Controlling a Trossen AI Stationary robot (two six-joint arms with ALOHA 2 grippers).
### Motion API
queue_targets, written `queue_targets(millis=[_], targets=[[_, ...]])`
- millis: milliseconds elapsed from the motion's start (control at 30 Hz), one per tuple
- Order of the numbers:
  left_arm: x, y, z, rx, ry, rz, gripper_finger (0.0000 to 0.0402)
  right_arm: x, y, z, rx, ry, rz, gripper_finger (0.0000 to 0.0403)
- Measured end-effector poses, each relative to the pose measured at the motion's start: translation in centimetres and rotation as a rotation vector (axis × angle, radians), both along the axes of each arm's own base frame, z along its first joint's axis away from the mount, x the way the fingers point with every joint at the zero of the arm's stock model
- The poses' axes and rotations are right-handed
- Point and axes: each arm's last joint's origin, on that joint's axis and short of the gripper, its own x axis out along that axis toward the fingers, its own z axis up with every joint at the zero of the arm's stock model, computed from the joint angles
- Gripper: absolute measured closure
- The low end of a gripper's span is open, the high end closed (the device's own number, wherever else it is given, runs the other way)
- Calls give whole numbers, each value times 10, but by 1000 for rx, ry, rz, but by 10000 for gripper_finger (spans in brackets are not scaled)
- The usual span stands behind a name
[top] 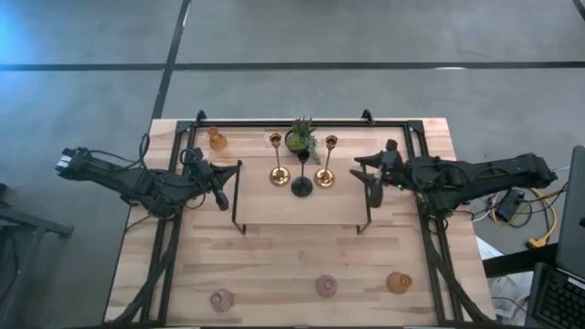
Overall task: Pick & Place candle stick holders
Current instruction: Put the top pink glass candle holder on the shelf
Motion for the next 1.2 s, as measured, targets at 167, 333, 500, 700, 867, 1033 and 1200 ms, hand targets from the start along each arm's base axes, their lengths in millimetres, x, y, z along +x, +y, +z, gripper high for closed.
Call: queue_targets(millis=[167,333,500,700,867,1033,1200], targets=[[0,0,0,5,3,-1,396,-26,-1,4,106,91,-23,250],[0,0,0,12,8,-2,396,-48,-4,14,185,303,-122,277],[0,0,0,12,9,-1,396,-67,-9,14,239,526,-337,294],[0,0,0,16,11,-2,396,-80,-10,-4,320,673,-494,296],[0,0,0,20,14,-3,396,-80,-9,-11,342,723,-460,289],[0,0,0,20,15,-3,396,-79,-10,-14,283,778,-418,287],[0,0,0,16,12,-2,396,-77,-18,-13,242,800,-420,295]])
